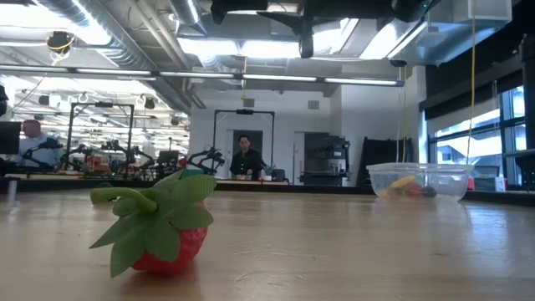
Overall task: Pick and placing Produce into tupperware
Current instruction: Put the blackberry into the transparent bin
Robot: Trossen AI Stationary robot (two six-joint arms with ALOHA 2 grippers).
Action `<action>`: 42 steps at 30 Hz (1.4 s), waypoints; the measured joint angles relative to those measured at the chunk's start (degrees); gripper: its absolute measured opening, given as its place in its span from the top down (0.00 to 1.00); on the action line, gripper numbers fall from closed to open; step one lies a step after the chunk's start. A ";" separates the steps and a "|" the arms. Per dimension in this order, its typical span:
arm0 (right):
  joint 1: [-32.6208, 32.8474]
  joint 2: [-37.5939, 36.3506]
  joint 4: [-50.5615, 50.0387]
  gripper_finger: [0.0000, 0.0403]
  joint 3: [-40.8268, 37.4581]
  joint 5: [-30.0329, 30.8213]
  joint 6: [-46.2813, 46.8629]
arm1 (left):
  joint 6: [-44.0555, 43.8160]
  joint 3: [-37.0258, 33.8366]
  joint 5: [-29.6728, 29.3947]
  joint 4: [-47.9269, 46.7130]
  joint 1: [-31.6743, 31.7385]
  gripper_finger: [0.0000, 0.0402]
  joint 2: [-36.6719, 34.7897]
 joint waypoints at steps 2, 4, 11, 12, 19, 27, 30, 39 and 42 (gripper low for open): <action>0.02 0.00 -0.70 0.50 0.00 -0.10 0.13 | 0.24 0.00 -1.43 0.40 0.05 0.79 0.00; 0.02 0.00 -0.62 0.50 0.00 -0.44 0.13 | 0.86 0.00 -2.44 0.60 0.05 0.78 0.00; 0.02 0.00 -0.35 0.51 0.00 -0.60 0.20 | 2.03 0.00 -2.44 1.16 0.04 0.80 0.00; 0.02 0.00 -0.30 0.51 0.00 -0.60 0.19 | 2.07 0.00 -2.36 1.22 0.04 0.80 0.00; 0.00 0.00 1.03 0.61 -0.07 -1.91 0.16 | 2.14 0.04 -2.00 1.74 0.00 0.78 -0.11; -0.16 0.00 1.09 0.67 -0.11 -2.49 0.22 | 2.34 0.04 -0.95 1.63 0.00 0.78 -0.13; -0.20 0.00 1.16 0.68 -0.11 -2.81 0.16 | 2.09 0.04 -0.88 1.64 0.02 0.73 -0.11; -0.20 0.02 1.27 0.70 -0.11 -2.90 -0.37 | 2.61 0.09 -0.15 1.65 0.00 0.63 -0.15; -0.20 0.02 1.38 0.73 -0.11 -2.95 -0.34 | 3.09 0.09 1.20 1.75 0.04 0.60 -0.19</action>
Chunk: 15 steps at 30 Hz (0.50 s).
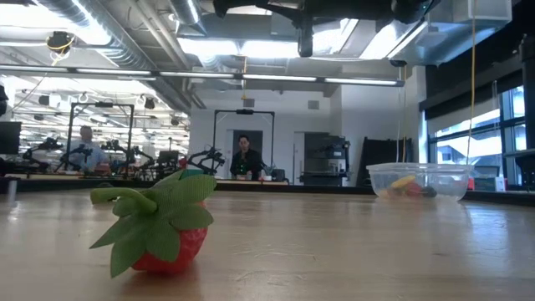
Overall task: Pick and placing Produce into tupperware
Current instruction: Put the blackberry into the transparent bin
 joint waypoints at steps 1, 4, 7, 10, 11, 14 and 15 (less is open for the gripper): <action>0.00 -0.01 0.06 0.74 0.00 0.00 -0.02 | 0.00 0.00 0.16 0.17 0.00 0.58 -0.01; -0.01 -0.01 0.12 0.74 0.00 0.07 -0.04 | 0.11 0.00 -0.07 0.31 0.00 0.52 -0.01; -0.02 -0.01 0.15 0.75 0.00 0.32 -0.04 | 0.27 0.00 -0.38 0.33 -0.02 0.48 0.01; -0.02 -0.02 0.19 0.75 0.00 0.35 -0.02 | 0.98 0.00 -0.41 0.33 0.00 0.45 0.01; -0.04 0.00 0.19 0.75 0.00 0.35 -0.02 | 1.45 0.00 -0.43 0.33 0.00 0.45 0.01; -0.20 0.00 0.27 0.76 0.00 0.18 -0.02 | 1.83 -0.02 -0.14 0.24 0.00 0.44 -0.20; -0.38 0.00 0.42 0.76 0.00 -0.22 -0.02 | 1.84 -0.02 0.43 0.22 0.00 0.44 -0.35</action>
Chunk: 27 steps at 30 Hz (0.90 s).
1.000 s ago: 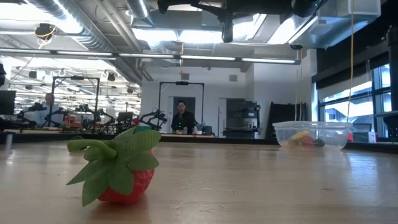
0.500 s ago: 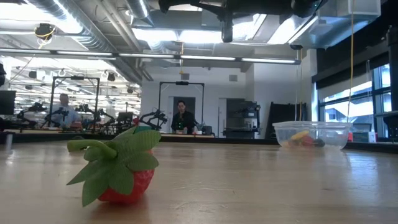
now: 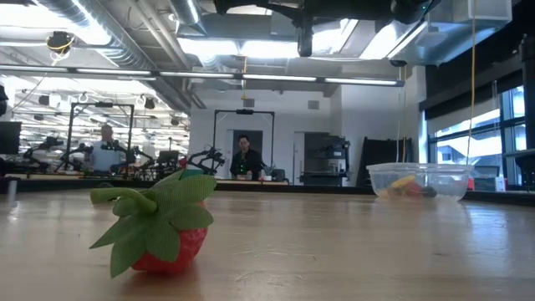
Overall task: Pick and placing Produce into tupperware
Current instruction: Put the blackberry into the transparent bin
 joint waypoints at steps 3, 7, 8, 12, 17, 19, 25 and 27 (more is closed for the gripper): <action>-0.67 -0.01 0.04 0.76 0.02 -2.04 0.04 | 0.02 -0.07 0.03 -1.54 0.04 0.44 -1.17; -1.12 -0.04 -1.22 0.76 0.20 -3.12 0.01 | 0.13 -0.13 -2.44 -3.22 0.20 0.44 -3.93; -1.26 -0.04 -1.54 0.76 0.20 -3.22 -0.01 | 0.40 -0.13 -2.86 -3.94 0.26 0.44 -4.78; -2.54 -0.07 -3.18 0.76 0.18 -5.00 -1.54 | 0.81 -0.13 -3.93 -4.33 0.31 0.44 -8.15; -7.06 -1.35 -15.39 0.76 0.16 -5.94 -6.19 | -2.23 -0.11 -7.91 -8.25 0.33 0.45 -12.23; -9.16 -2.23 -21.44 0.76 0.11 -5.76 -8.94 | -3.82 -0.12 -8.41 -9.83 0.31 0.45 -13.25; -17.33 -7.93 -41.68 0.76 0.11 0.74 -18.28 | -7.13 -0.11 -8.76 -12.90 0.28 0.45 -14.37; -20.54 -10.13 -49.56 0.76 0.11 4.73 -21.50 | -8.47 -0.11 -8.72 -13.18 0.15 0.45 -14.30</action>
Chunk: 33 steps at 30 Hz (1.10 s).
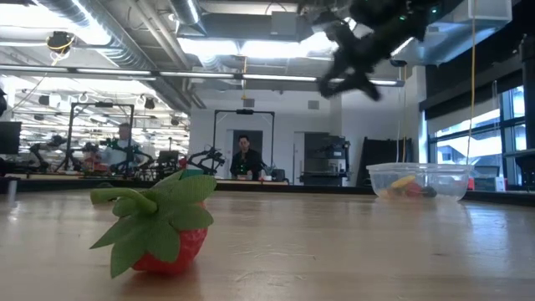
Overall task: Pick and placing Produce into tupperware
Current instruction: Put the blackberry into the transparent bin
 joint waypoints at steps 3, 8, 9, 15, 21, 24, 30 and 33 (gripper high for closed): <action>-5.27 -1.92 -11.03 0.76 0.00 6.47 -3.52 | -0.81 0.00 0.15 0.02 -0.04 0.45 0.11; -12.10 -0.86 -18.96 0.76 -0.74 11.56 -6.46 | -1.11 0.00 0.20 0.06 -0.04 0.45 0.11; -13.18 -0.41 -19.05 0.76 -1.38 11.70 -6.57 | -1.15 0.00 0.22 0.09 -0.04 0.45 0.11; -17.05 2.65 -19.58 0.76 -5.87 11.73 -6.99 | -2.75 0.00 0.28 0.14 -0.04 0.45 0.11; -17.33 3.84 -19.00 0.72 -9.78 11.95 -7.97 | -3.75 0.00 0.28 0.15 -0.04 0.45 0.11; -17.33 3.84 -19.02 0.67 -10.92 12.06 -6.48 | -3.73 0.00 0.28 0.15 -0.04 0.45 0.11; -17.33 3.84 -18.94 0.60 -11.08 13.00 -6.64 | -3.69 0.00 0.26 0.15 -0.04 0.45 0.11; -17.33 3.84 -17.73 0.56 -11.08 13.59 -7.30 | -3.66 0.00 0.26 0.15 -0.04 0.45 0.11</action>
